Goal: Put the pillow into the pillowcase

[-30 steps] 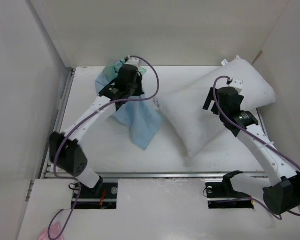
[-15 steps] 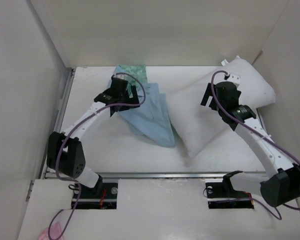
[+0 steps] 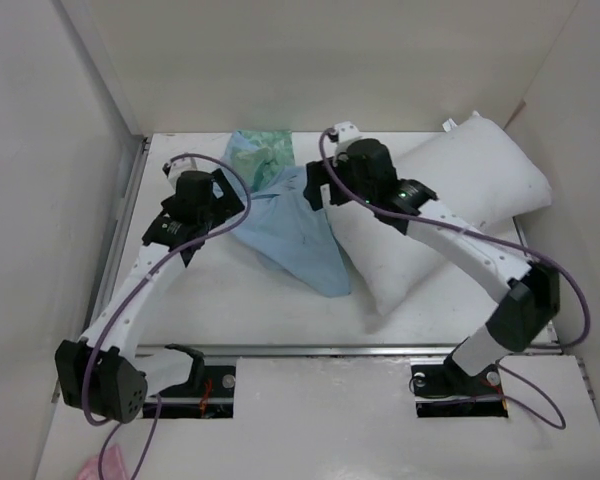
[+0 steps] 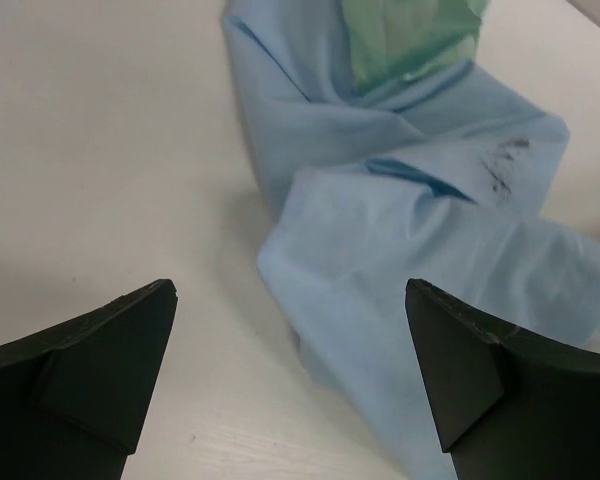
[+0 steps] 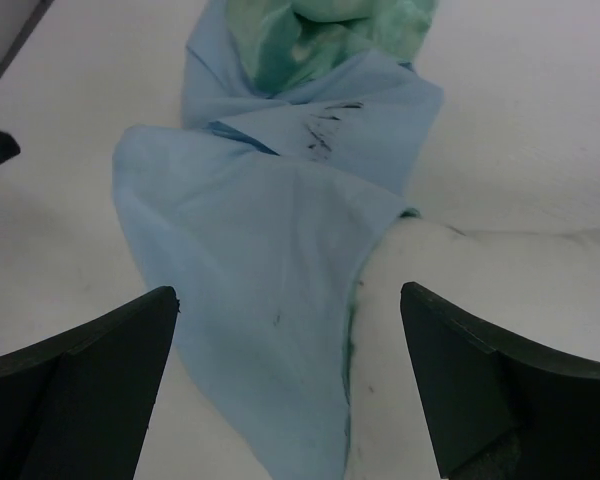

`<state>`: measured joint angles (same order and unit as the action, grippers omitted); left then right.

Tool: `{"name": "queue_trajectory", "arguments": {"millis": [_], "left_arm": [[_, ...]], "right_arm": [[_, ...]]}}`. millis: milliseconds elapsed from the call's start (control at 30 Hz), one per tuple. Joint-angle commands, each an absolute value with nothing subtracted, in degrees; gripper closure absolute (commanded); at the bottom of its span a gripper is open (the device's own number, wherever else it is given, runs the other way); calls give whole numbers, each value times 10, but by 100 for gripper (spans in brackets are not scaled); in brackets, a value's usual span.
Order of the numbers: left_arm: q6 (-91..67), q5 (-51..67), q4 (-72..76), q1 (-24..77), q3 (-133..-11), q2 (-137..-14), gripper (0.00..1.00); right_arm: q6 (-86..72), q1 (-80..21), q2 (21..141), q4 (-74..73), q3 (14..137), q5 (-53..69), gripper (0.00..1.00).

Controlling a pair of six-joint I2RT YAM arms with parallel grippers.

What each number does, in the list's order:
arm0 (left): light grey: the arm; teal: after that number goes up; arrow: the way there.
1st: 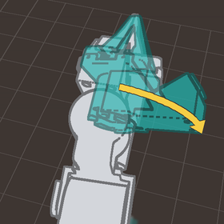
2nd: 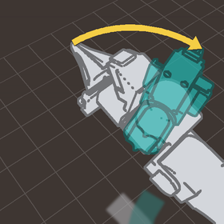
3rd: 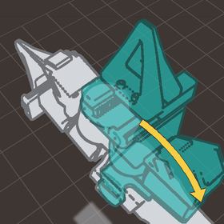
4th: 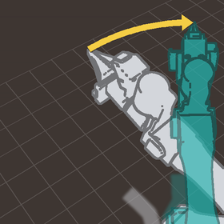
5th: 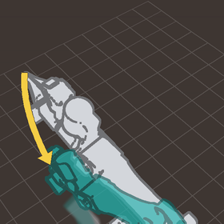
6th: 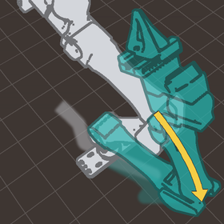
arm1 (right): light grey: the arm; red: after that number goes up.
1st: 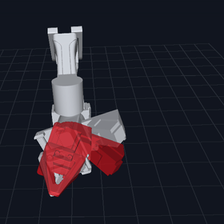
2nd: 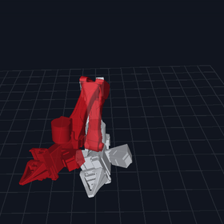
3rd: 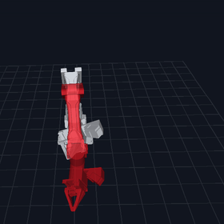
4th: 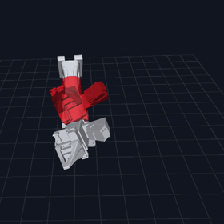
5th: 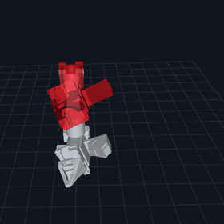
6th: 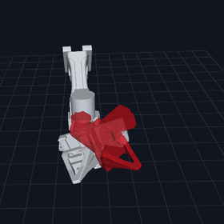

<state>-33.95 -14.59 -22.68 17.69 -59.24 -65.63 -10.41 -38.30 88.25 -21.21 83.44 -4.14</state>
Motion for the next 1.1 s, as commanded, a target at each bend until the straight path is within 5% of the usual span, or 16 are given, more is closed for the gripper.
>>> {"name": "queue_trajectory", "arguments": {"millis": [0, 300, 467, 633, 667, 700, 767, 867, 1067], "left_arm": [[-317, -138, -148, 114, -653, -737, 0], [-254, -142, -199, 79, -910, -1084, 0], [-254, -111, -176, 67, -927, -1153, 0], [-249, -64, -188, 67, -995, -1237, 0], [-249, -64, -188, 72, -1000, -1253, 2], [-249, -59, -178, 79, -1000, -1253, 6], [-241, -51, -153, 88, -1006, -1266, 39], [-241, -40, -142, 94, -1006, -1272, 100], [-295, -128, -99, 59, -858, -1136, 100]], "right_arm": [[-98, -387, 973, -200, 897, -43, 2], [-36, -387, 1130, -210, 1020, -116, 7], [-15, -387, 1160, -215, 1026, -107, 27], [-9, -387, 1155, -215, 1013, -77, 97], [-16, -387, 1148, -215, 1013, -77, 100], [-16, -387, 1143, -222, 1013, -77, 100], [-21, -387, 1105, -222, 1006, -71, 100], [-44, -387, 1063, -222, 999, -76, 100], [-96, -349, 955, -235, 992, -83, 100]]}}
